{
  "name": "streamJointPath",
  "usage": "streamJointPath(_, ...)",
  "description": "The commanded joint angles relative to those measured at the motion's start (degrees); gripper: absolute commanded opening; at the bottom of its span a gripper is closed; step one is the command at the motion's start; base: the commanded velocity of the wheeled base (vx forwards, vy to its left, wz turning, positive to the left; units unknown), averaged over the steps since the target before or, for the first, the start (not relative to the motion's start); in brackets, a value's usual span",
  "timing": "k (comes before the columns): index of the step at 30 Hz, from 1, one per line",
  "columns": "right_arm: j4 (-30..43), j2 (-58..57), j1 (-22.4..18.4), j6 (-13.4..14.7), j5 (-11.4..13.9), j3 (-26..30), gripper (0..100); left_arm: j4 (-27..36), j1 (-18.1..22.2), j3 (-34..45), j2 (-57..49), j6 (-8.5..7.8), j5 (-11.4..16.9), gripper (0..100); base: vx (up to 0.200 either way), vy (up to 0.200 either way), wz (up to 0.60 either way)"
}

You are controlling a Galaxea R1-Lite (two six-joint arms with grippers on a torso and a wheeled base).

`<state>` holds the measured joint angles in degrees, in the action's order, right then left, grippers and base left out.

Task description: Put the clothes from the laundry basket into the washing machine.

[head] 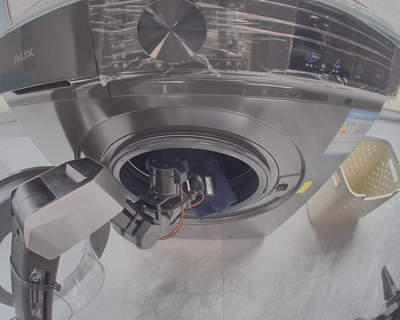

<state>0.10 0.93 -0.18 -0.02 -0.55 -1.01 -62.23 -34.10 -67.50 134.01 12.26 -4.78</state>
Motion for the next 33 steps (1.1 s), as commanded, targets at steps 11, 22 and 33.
streamJointPath(11,0.0,-0.9,0.0,0.0,0.0,0.9,100,-4.0,2.9,-19.7,5.7,1.01,-2.7,0,0.000,0.000,0.00)
streamJointPath(22,0.0,-0.9,0.0,0.0,0.0,0.9,100,-4.3,2.5,-21.1,7.3,1.01,-3.2,100,0.000,0.000,0.00)
streamJointPath(33,0.0,-0.9,0.0,0.0,0.0,0.9,100,-6.0,-3.1,4.3,-3.1,-0.57,-2.6,100,0.000,0.000,0.00)
